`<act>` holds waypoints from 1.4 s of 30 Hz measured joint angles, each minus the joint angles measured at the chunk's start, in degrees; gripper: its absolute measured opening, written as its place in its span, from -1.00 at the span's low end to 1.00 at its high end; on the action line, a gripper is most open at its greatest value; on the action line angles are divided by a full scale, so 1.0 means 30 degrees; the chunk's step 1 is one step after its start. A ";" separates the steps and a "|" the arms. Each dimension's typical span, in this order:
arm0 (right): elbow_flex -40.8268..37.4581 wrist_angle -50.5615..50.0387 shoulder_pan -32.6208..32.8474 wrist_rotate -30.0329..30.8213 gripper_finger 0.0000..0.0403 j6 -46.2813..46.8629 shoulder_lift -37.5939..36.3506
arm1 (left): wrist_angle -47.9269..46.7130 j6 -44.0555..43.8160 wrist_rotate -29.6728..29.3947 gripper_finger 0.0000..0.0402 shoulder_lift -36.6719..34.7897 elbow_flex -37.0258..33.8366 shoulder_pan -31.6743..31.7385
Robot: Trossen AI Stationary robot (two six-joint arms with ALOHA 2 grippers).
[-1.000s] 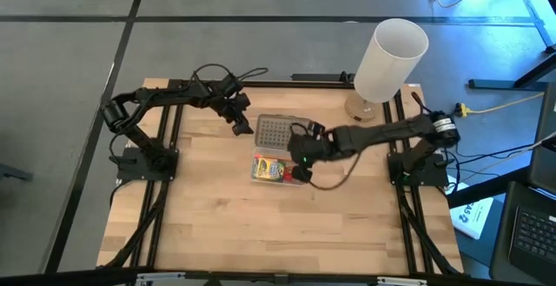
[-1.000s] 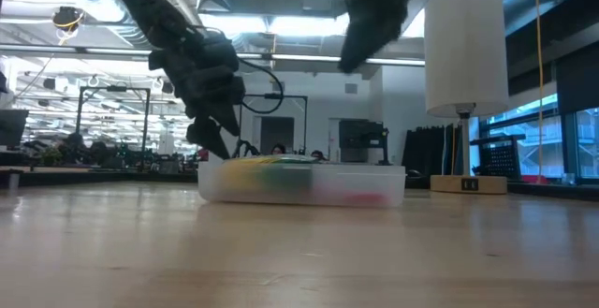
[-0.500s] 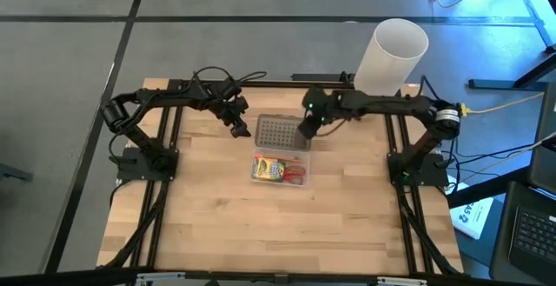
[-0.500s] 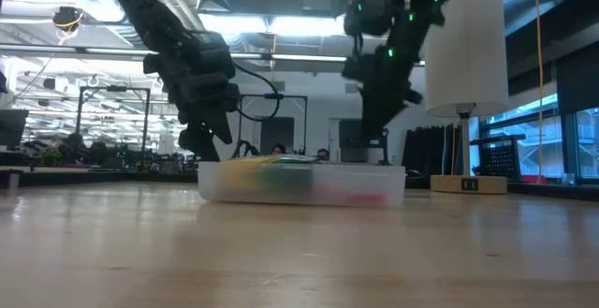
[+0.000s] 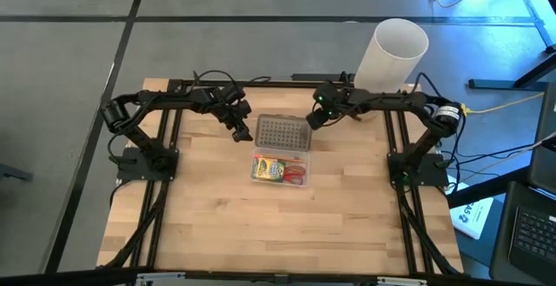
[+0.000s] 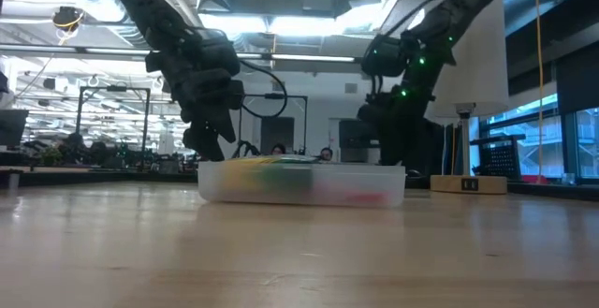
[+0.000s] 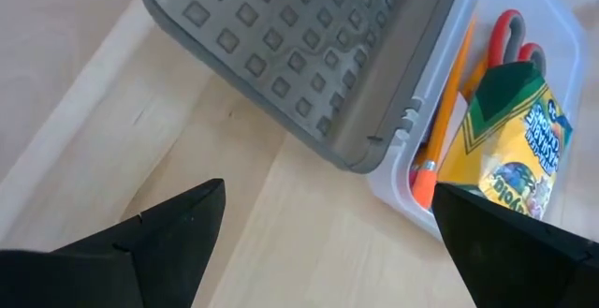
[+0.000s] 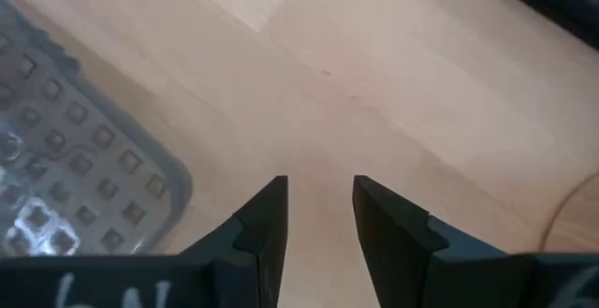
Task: Pack school essentials
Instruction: Close the supply box
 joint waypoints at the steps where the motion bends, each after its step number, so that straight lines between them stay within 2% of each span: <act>1: -0.0257 0.0348 -0.0056 -0.0022 -0.38 -0.0001 0.0025 | 0.0009 -0.0007 -0.0041 0.86 0.0000 0.0002 -0.0044; 13: -0.1790 0.2789 -0.0212 -0.0355 -0.38 -0.0061 0.0555 | 0.0009 -0.0976 -0.0851 0.86 0.0000 0.0005 -0.0068; 21: -0.1777 0.4566 -0.0198 -0.1771 -0.38 -0.0416 0.2206 | 0.0014 -0.0985 -0.0933 0.86 0.0000 0.0007 -0.0404; 26: -0.1763 0.5228 -0.0212 -0.2447 -0.38 -0.0754 0.2217 | 0.0011 -0.0985 -0.0932 0.86 0.0000 0.0007 -0.0467; 32: -0.1768 0.5964 -0.0190 -0.4420 -0.38 -0.1460 0.2154 | 0.0012 -0.0985 -0.0937 0.86 0.0007 0.0007 -0.0467; 37: -0.1768 0.6026 -0.0147 -0.4940 -0.38 -0.1563 0.2149 | -0.0074 -0.0985 -0.0849 0.86 0.0007 0.0007 -0.0460; 42: -0.1768 0.6022 -0.0154 -0.5537 -0.38 -0.1793 0.2149 | -0.1655 -0.0738 -0.1366 0.86 0.0007 0.0007 -0.0452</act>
